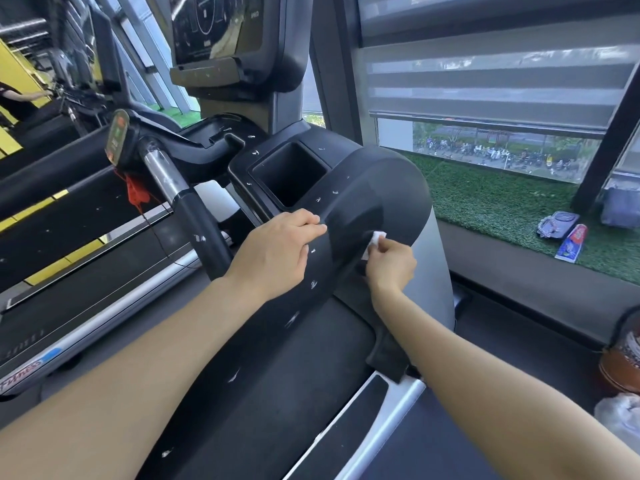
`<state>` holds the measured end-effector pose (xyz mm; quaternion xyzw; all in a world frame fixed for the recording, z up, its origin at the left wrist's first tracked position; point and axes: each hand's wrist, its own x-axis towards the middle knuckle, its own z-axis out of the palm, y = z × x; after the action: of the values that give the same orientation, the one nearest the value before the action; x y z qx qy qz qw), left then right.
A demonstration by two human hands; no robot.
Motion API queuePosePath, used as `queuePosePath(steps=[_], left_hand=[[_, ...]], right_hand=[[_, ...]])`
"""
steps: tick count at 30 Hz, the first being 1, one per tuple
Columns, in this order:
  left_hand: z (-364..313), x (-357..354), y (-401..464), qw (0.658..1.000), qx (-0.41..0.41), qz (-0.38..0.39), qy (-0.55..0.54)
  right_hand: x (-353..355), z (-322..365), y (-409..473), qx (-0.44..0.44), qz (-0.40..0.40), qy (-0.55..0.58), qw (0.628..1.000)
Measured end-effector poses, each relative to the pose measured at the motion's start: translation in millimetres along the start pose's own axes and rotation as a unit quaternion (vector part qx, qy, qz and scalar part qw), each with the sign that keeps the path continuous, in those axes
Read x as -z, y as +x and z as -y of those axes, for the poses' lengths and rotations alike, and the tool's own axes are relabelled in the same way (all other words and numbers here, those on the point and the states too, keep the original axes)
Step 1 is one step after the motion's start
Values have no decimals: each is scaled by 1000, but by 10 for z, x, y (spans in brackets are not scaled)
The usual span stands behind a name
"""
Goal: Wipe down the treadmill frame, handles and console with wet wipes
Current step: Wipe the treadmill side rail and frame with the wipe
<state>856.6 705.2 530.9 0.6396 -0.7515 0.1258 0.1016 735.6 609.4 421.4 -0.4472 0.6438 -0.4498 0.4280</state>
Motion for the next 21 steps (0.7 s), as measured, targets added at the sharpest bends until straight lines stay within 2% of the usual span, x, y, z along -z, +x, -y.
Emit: queuePosePath(steps=[4, 7, 12, 14, 18, 21], left_hand=[[5, -8, -1, 1000, -3, -3, 2], [14, -2, 7, 1000, -11, -5, 7], [3, -8, 4, 1000, -5, -6, 8], [7, -14, 5, 1000, -9, -7, 8], [9, -27, 0, 1000, -10, -15, 7], [6, -30, 0, 1000, -9, -14, 4]], right_hand=[[-30, -93, -449, 22, 41, 0, 999], [5, -138, -453, 32, 64, 18, 997], [18, -82, -30, -59, 36, 23, 997], [23, -93, -14, -64, 49, 22, 997], [41, -117, -360, 28, 99, -10, 995], [90, -50, -437, 96, 99, -9, 990]])
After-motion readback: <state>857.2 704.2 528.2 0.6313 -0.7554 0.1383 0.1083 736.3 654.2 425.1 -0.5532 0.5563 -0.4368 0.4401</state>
